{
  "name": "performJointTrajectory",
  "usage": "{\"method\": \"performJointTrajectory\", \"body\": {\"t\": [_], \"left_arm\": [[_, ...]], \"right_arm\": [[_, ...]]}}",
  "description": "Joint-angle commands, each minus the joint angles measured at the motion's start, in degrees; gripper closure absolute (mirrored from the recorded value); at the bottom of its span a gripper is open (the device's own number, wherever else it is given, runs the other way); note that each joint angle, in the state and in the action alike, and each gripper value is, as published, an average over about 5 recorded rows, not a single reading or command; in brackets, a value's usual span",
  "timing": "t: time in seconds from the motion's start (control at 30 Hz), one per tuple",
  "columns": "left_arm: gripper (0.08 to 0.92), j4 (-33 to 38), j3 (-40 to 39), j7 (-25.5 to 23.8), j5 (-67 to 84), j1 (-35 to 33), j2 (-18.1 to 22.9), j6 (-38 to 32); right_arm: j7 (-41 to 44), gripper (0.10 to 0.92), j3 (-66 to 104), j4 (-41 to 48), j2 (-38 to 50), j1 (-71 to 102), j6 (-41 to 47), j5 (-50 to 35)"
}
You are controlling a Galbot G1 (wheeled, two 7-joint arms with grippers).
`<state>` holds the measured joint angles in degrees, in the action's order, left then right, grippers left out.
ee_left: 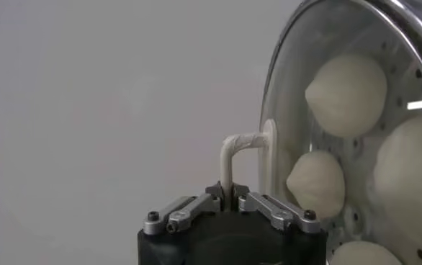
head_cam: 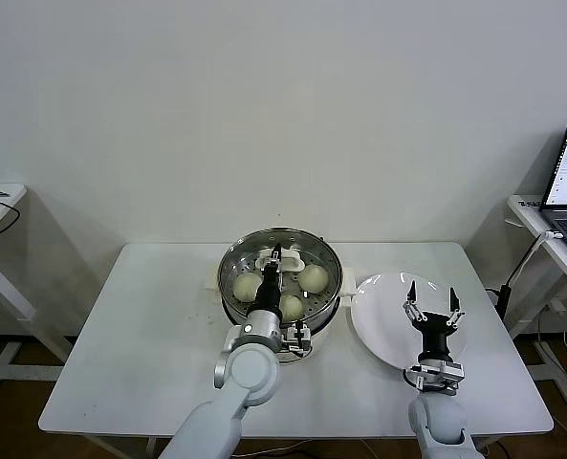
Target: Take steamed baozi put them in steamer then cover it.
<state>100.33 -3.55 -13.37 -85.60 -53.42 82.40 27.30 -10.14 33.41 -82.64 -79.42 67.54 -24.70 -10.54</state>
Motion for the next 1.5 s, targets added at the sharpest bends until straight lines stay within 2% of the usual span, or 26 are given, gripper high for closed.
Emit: {"method": "performJointTrajectory", "body": {"t": [0.03, 0.13, 0.23, 0.6, 0.9, 1.13, 1.23, 1.33, 1.5], "left_arm": [[0.815, 0.19, 0.19, 0.25, 0.06, -0.29, 0.05, -0.11], [0.813, 0.24, 0.15, 0.54, 0.19, -0.46, 0.09, -0.16], [0.768, 0.4, 0.09, 0.82, 0.39, -0.54, 0.17, -0.1], [0.449, 4.39, 0.27, 0.74, 1.36, -2.02, -0.66, 0.44], [0.209, 11.82, 0.61, -0.47, 5.0, -5.31, -4.37, 1.4], [0.177, 20.42, 2.63, -0.49, 9.01, -9.62, -8.41, 1.64], [0.177, 25.19, 6.85, 1.72, 13.7, -12.93, -10.15, 0.92], [0.177, 28.6, 14.77, 6.84, 22.5, -16.83, -10.95, -1.41], [0.177, 28.33, 28.1, 17.75, 52.11, -21.88, -10.03, -9.0]], "right_arm": [[-0.04, 0.203, 0.01, -0.1, -0.01, -0.14, 0.0, 0.05], [-0.04, 0.203, 0.0, -0.09, 0.01, -0.13, 0.0, 0.05], [-0.03, 0.203, -0.01, -0.02, 0.0, -0.06, -0.01, 0.05], [0.04, 0.203, -0.02, -0.23, -0.02, -0.02, -0.02, 0.1], [0.37, 0.203, 0.02, -0.94, 0.17, -0.24, 0.15, -0.02], [0.2, 0.203, 0.02, -1.54, 0.22, -0.18, 0.67, -0.02], [-0.18, 0.203, -0.16, -2.43, 0.47, 0.32, 2.34, -0.44], [-0.73, 0.203, -0.82, -3.73, 0.95, 1.12, 4.74, -1.52], [-1.23, 0.203, -1.58, -5.25, 1.49, 2.36, 6.75, -2.91]]}}
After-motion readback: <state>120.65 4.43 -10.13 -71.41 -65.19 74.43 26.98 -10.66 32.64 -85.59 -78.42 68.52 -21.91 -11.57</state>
